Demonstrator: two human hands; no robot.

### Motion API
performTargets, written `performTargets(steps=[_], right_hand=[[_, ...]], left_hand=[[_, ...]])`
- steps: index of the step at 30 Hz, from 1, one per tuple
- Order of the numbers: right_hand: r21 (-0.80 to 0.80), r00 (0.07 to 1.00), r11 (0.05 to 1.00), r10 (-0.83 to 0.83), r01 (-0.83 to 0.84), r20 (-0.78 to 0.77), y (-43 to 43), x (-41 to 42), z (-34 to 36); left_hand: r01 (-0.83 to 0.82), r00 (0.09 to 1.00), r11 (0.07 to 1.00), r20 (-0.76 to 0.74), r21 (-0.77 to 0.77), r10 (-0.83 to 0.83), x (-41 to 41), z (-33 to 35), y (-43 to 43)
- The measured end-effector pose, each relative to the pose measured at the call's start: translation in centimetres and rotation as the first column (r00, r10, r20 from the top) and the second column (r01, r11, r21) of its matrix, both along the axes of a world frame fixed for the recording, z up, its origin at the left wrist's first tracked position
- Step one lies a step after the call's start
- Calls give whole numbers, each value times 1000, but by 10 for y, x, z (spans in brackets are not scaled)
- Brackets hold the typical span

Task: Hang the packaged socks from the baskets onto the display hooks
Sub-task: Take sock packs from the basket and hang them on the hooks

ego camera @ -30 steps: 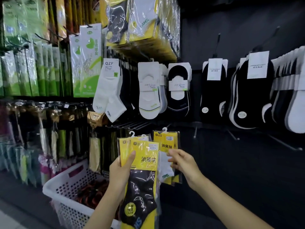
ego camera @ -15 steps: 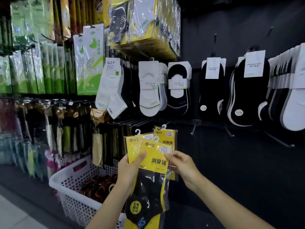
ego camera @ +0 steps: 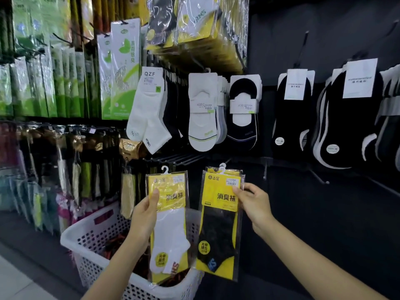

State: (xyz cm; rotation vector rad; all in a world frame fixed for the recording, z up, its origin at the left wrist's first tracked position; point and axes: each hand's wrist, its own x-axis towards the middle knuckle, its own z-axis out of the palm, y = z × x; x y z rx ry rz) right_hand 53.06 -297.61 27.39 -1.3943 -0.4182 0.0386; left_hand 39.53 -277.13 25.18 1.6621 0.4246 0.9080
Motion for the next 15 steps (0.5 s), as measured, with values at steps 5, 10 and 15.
performTargets(steps=[5, 10, 15], right_hand=[[-88, 997, 994, -57, 62, 59, 21, 14, 0], [-68, 989, 986, -150, 151, 13, 35, 33, -10], [-48, 968, 968, -248, 246, -42, 42, 61, -15]], left_hand=[[-13, 999, 1000, 30, 7, 13, 4, -2, 17], [-11, 999, 1000, 45, -11, 11, 13, -4, 22], [6, 999, 1000, 45, -3, -5, 22, -5, 23]])
